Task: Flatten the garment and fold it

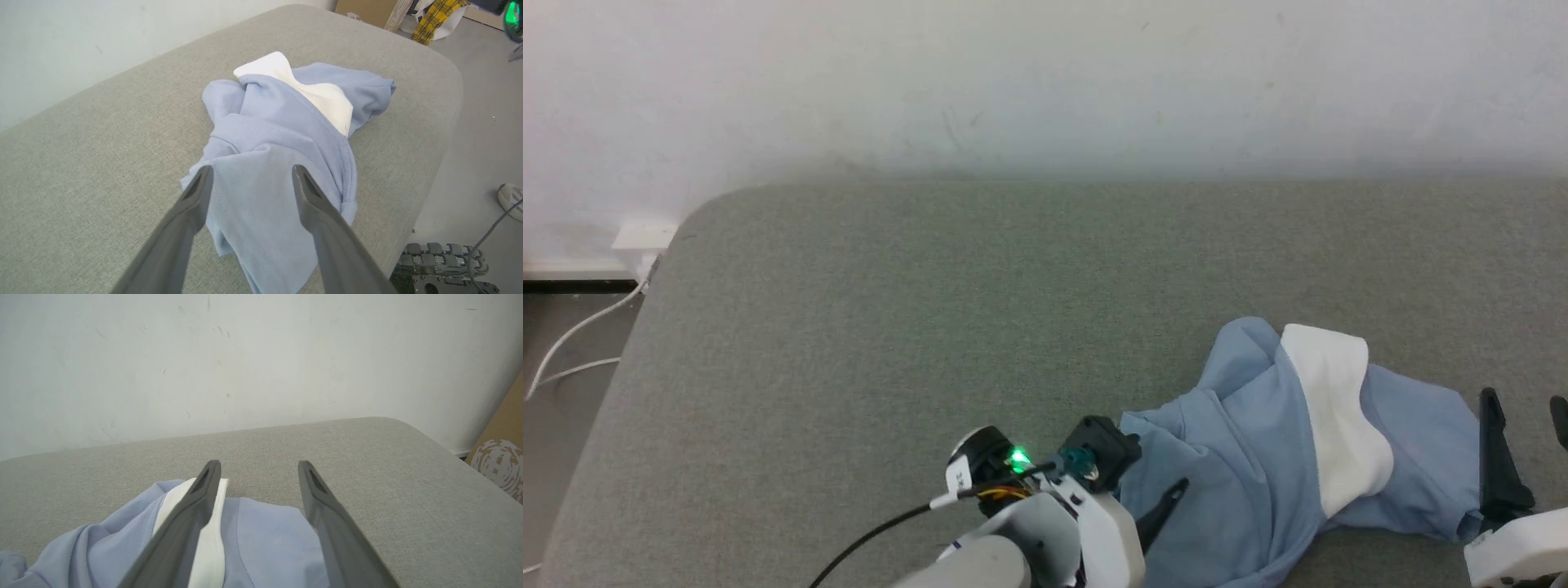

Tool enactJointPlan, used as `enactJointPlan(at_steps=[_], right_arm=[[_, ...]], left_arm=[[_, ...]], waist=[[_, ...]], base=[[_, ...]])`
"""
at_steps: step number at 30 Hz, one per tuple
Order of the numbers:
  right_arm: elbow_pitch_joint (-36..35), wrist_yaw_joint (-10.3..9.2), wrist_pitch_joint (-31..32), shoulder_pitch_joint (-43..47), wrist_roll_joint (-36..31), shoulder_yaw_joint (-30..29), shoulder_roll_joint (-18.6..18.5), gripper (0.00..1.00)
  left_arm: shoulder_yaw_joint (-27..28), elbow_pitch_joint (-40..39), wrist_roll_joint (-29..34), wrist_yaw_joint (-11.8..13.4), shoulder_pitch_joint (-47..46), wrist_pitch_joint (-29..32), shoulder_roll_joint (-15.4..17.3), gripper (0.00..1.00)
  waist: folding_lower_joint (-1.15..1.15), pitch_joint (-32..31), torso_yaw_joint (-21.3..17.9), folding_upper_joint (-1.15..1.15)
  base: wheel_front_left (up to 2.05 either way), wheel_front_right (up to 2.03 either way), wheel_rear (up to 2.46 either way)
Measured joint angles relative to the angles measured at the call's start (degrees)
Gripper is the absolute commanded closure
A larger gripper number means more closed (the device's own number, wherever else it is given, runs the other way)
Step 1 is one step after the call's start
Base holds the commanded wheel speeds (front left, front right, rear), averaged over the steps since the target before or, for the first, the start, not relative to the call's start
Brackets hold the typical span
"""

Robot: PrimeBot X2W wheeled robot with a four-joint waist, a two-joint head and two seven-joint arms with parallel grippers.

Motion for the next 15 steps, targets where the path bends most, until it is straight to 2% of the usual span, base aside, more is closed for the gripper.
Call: enactJointPlan(at_steps=[5, 9, 10, 11, 12, 15], right_arm=[[0.3, 0.0, 0.0, 0.0, 0.3, 0.3, 0.0, 0.0], [1.2, 0.0, -0.1, 0.0, 0.5, 0.5, 0.0, 0.0], [1.5, 0.0, -0.1, 0.0, 0.5, 0.4, 0.0, 0.0], [1.7, 0.0, -0.2, 0.0, 0.5, 0.3, 0.0, 0.0], [1.8, 0.0, -0.3, 0.0, 0.5, 0.3, 0.0, 0.0], [2.3, 0.0, -0.4, -0.1, 0.5, 0.1, 0.0, 0.0]], left_arm=[[0.9, 5.6, -2.5, -0.4, -1.4, 3.2, -0.3, 0.0], [0.9, 9.4, -5.1, -2.2, -1.6, 4.7, -1.0, 0.0], [1.0, 9.6, -5.8, -2.8, -1.6, 4.7, -1.3, 0.42], [1.0, 9.7, -5.9, -3.1, -1.6, 4.4, -1.7, 0.69], [1.0, 9.7, -5.9, -3.4, -1.6, 4.1, -1.9, 1.0], [2.0, 9.0, -5.9, -3.1, -1.6, 1.6, -1.8, 1.0]], waist=[[0.0, 0.9, -0.9, 0.0], [0.0, 1.6, -1.7, 0.0], [0.0, 1.8, -1.9, 0.0], [0.01, 1.9, -2.0, 0.0], [0.01, 2.0, -2.0, 0.0], [0.0, 2.0, -1.9, 0.0]], base=[[0.0, 0.0, 0.0], [0.0, 0.0, 0.0], [0.0, 0.0, 0.0], [0.0, 0.0, 0.0], [0.0, 0.0, 0.0], [0.0, 0.0, 0.0]])
